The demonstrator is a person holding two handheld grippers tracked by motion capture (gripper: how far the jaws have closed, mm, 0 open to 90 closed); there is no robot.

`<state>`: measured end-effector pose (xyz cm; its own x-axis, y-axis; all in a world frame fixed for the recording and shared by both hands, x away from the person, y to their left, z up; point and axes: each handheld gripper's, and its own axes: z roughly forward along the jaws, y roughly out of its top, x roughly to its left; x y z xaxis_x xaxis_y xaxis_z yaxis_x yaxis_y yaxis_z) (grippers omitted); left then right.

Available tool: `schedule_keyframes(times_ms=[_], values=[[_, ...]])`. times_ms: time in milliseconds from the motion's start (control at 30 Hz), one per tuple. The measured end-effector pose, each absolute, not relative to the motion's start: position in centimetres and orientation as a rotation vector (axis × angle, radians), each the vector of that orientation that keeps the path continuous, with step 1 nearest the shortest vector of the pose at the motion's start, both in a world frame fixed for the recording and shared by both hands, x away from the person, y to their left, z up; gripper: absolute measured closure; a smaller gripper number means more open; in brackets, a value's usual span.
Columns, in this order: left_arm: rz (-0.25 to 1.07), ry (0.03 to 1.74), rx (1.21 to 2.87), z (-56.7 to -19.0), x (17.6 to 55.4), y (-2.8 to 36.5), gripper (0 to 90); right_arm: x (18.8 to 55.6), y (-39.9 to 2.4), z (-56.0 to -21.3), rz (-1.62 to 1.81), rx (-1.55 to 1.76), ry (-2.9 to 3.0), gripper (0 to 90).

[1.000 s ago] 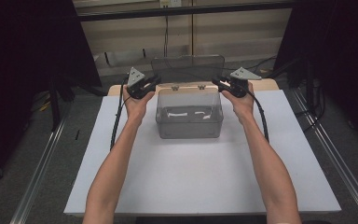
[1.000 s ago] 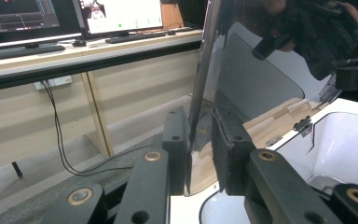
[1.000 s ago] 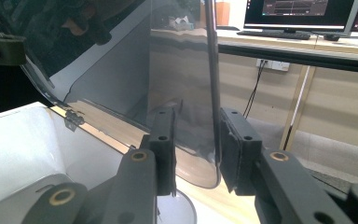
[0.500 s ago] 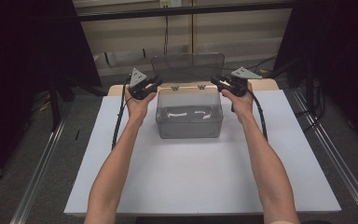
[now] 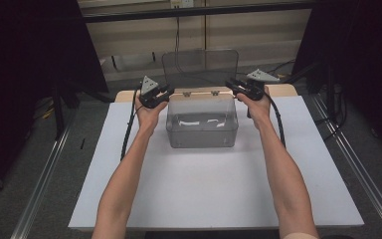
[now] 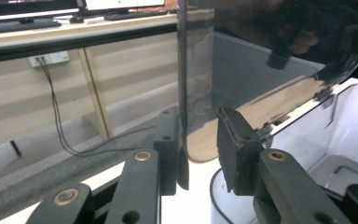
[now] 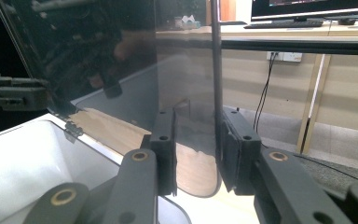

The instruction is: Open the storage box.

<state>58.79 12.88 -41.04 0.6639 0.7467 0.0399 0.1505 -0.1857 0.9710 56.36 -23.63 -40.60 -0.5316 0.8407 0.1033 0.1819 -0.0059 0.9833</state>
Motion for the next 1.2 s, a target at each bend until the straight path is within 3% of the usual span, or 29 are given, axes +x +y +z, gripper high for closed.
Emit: schedule_keyframes(times_ms=[767, 1200], values=[[0.623, 0.749, 1.730, -41.5, 59.4, 12.8, 72.2, 57.1, -23.4, -41.8, 1.569, 1.101, 1.744, 67.4], [0.581, 0.773, 1.716, -41.6, 59.9, 12.5, 66.2, 57.6, -23.1, -42.0, 1.566, 1.126, 1.741, 64.0]])
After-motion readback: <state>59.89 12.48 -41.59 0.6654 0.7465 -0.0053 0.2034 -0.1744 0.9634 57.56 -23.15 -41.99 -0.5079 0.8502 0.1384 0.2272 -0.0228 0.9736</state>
